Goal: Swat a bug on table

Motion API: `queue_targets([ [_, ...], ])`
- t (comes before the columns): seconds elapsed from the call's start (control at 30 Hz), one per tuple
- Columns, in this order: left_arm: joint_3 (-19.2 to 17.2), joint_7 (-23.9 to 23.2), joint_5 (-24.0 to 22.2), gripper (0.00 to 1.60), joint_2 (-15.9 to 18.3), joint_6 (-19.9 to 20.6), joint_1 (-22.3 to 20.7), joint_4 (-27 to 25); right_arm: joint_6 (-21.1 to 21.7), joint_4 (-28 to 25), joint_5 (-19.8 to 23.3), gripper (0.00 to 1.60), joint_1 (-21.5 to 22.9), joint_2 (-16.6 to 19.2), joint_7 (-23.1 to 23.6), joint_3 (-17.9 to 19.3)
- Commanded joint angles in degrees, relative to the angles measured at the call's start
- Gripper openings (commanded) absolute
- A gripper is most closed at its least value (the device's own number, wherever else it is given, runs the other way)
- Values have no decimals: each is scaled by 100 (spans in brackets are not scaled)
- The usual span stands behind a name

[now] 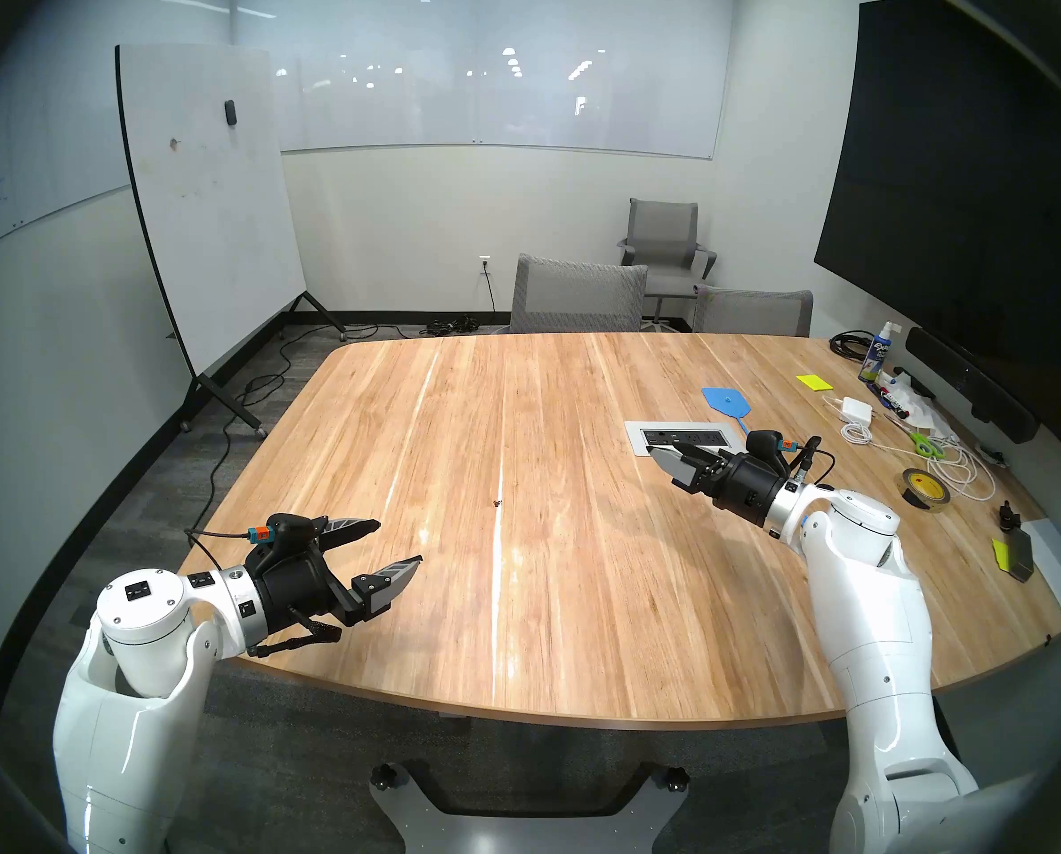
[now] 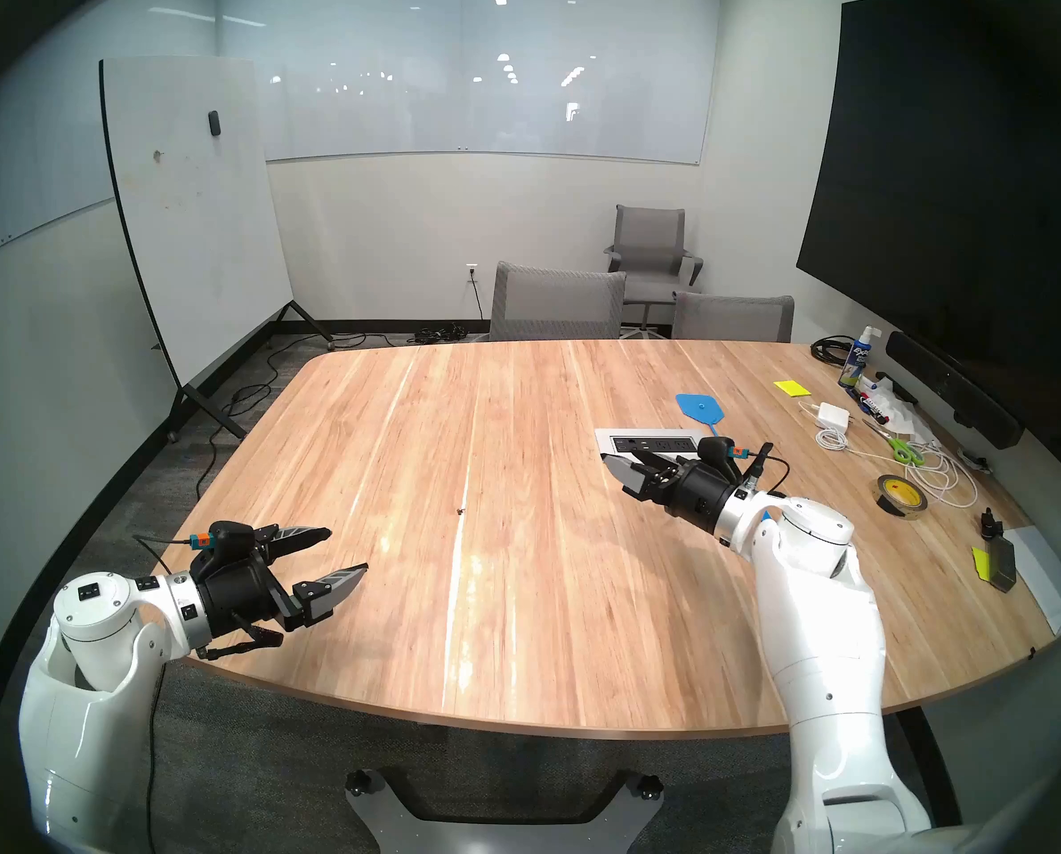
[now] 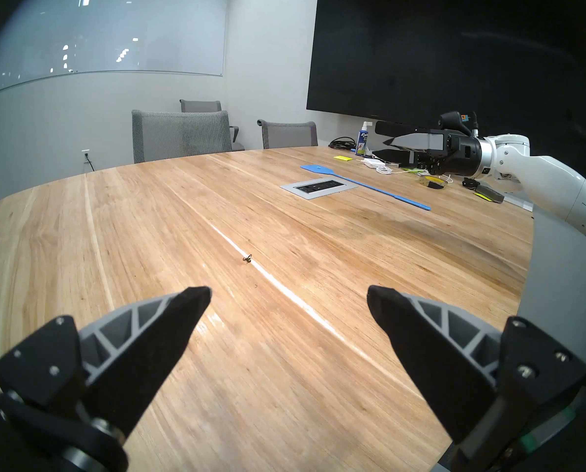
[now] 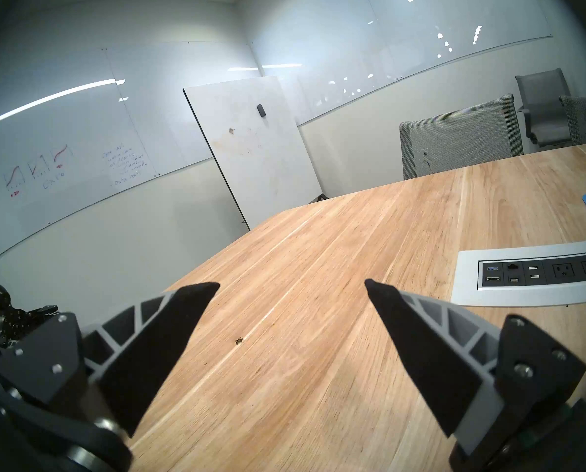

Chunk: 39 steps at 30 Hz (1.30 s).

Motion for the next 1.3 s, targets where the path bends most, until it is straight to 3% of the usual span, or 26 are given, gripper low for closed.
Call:
queue_targets([
  [0.0,-5,-7,1,160,11,0,-4,-72,-107,-25,-13,160,93,24,78,-41],
  [0.43,-6,-11,5,160,7,0,-6,-71,-351,105,-99,160,150,54,80,8],
  [1.27,-9,-20,14,160,-1,0,-9,-69,-685,724,-283,160,396,442,96,334],
])
